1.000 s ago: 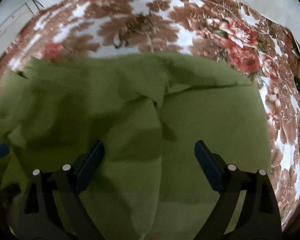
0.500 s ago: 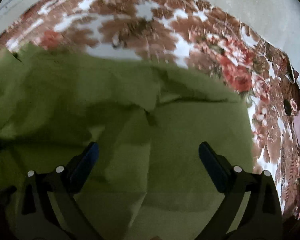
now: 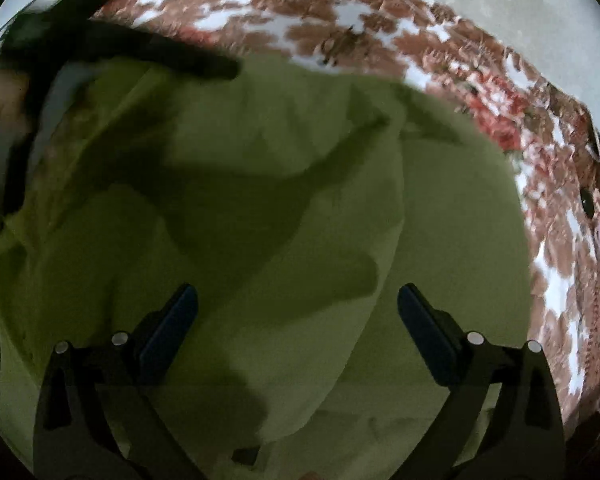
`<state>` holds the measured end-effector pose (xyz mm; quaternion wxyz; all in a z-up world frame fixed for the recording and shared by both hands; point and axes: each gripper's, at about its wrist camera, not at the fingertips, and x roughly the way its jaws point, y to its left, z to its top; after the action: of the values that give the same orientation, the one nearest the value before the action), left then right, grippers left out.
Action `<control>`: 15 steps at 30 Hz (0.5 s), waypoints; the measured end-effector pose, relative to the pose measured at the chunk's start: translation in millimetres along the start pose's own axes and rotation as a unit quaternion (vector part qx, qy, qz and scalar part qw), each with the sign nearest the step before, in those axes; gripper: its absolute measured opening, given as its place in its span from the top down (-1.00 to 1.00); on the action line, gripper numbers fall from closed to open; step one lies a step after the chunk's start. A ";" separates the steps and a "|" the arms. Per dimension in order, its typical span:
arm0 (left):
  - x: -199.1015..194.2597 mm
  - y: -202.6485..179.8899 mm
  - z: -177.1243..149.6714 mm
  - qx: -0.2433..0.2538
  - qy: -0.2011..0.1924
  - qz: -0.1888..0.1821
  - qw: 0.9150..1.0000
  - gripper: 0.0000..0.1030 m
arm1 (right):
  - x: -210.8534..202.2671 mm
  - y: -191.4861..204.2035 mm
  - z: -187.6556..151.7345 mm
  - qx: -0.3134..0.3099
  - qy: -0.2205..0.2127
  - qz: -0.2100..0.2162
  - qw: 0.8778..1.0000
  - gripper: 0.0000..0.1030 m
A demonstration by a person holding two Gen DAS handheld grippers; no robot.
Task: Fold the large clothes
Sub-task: 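Fold the held hem over the jacket body with both tools and release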
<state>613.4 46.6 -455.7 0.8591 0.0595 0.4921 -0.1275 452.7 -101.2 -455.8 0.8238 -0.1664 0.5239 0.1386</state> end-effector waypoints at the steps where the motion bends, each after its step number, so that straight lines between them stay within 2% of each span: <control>1: 9.9 1.1 1.4 -0.006 0.013 0.003 1.000 -0.61 | 3.6 1.5 -5.1 0.002 0.005 0.001 1.000 -0.90; 5: 40.4 4.7 -1.3 -0.009 0.043 0.019 0.999 -0.64 | 14.2 1.2 -19.2 0.013 0.020 0.001 1.000 -0.90; 8: 55.7 5.7 -0.7 -0.002 0.045 0.030 0.999 -0.75 | 20.4 0.6 -26.6 0.017 0.023 0.000 1.000 -0.90; 12: 72.2 10.3 3.9 -0.012 0.048 0.021 0.999 -0.87 | 29.7 0.8 -27.6 0.011 0.027 -0.003 1.000 -0.90; 15: 66.6 9.2 3.3 -0.010 0.040 0.022 0.999 -0.83 | 35.4 2.9 -25.9 0.006 0.034 -0.008 0.999 -0.90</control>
<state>650.9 44.0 -511.5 0.8421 0.0662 0.5256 -0.1015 444.9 -107.5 -498.6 0.8074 -0.1707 0.5513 0.1229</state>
